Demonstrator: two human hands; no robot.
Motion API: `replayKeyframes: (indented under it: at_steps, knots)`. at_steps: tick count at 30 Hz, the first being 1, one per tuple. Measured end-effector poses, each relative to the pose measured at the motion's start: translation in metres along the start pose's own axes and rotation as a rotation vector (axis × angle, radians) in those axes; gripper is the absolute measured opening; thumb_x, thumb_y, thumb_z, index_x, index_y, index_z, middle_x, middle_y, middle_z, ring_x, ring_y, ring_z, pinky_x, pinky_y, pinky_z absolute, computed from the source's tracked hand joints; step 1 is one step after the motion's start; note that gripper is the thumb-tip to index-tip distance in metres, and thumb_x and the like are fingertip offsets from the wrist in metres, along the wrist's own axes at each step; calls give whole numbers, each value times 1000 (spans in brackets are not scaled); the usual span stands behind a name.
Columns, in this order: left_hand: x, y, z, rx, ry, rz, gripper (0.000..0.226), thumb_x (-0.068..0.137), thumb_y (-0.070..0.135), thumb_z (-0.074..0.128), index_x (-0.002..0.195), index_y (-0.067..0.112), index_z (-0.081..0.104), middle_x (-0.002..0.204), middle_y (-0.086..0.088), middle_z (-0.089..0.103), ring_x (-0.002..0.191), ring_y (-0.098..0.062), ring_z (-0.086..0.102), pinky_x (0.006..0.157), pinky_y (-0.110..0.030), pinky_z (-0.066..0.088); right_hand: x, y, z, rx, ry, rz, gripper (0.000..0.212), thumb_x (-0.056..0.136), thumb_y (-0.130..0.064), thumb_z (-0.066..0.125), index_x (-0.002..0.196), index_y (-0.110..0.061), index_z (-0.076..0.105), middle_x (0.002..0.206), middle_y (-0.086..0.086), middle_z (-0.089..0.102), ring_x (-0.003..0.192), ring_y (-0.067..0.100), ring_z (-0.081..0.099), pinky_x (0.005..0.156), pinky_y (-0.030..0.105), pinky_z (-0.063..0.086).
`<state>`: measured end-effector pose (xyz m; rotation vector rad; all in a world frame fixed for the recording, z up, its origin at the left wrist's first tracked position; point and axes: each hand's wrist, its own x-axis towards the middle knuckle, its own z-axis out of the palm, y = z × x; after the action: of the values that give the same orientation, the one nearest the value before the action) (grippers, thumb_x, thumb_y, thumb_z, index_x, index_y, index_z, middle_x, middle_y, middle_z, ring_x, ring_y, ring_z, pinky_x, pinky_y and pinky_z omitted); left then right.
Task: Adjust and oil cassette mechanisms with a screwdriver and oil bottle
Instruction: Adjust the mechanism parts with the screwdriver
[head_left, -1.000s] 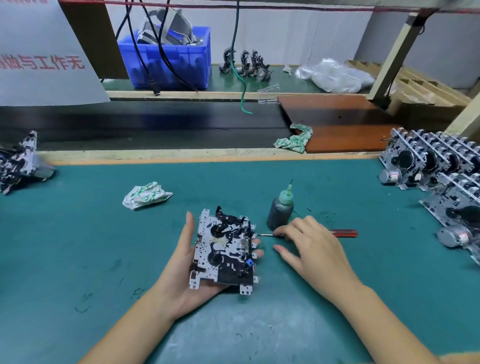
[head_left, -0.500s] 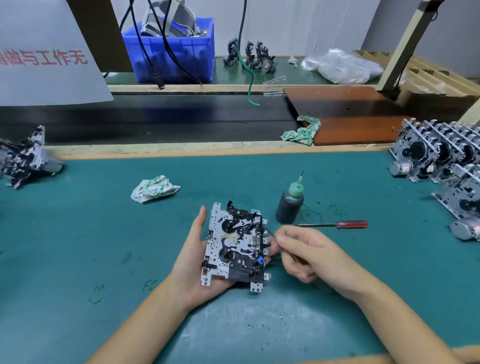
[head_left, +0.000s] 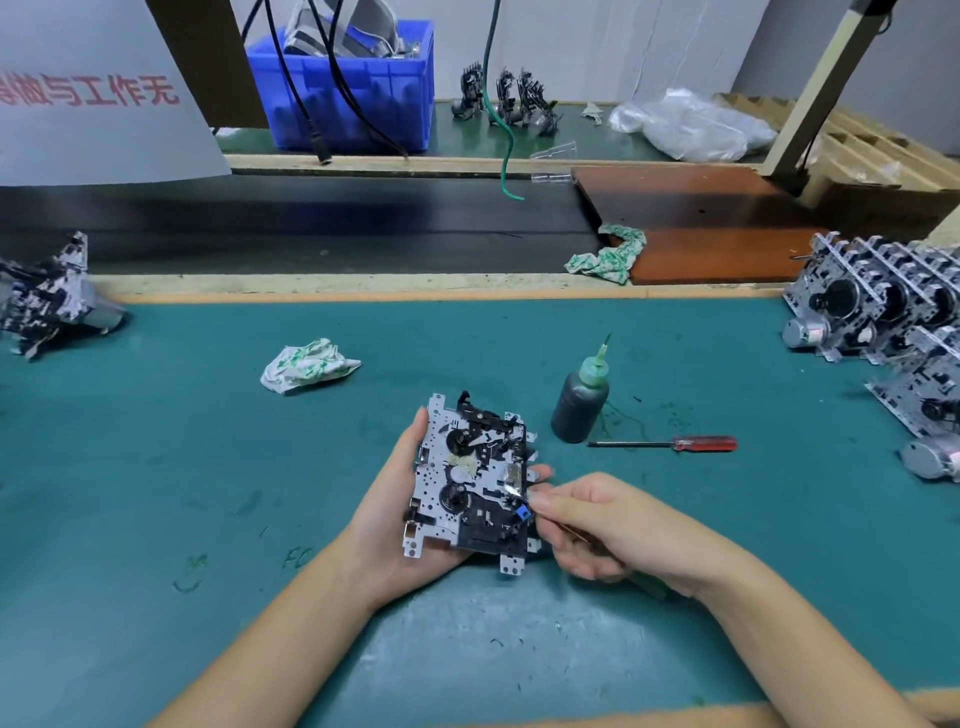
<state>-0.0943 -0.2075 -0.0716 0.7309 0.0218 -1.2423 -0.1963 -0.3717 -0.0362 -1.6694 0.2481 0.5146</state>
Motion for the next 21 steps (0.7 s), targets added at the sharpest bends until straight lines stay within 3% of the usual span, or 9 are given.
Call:
replayKeyframes:
  at_steps: [6,16,21]
  knots:
    - [0,2,-1,38,31,-6,76,88,66,35,118,4,66,130,-23,56,117,-32,58,98,-42,48,1,1,7,16,74,6,44,101,-29,38,59,-16,44,38,-5,28,35,7,16,36,15,15]
    - [3,-1,1,36,69,11,72,84,65,40,110,4,71,122,-22,62,109,-31,64,85,-39,55,4,-4,6,-89,81,77,52,100,-37,38,53,-16,33,35,-9,26,31,7,17,34,14,15]
    - [5,-1,1,59,69,-1,72,84,65,40,107,5,72,120,-21,63,109,-30,63,85,-38,55,5,-6,-2,-40,-27,133,59,98,-42,40,42,-22,37,35,-9,26,29,5,17,32,12,15]
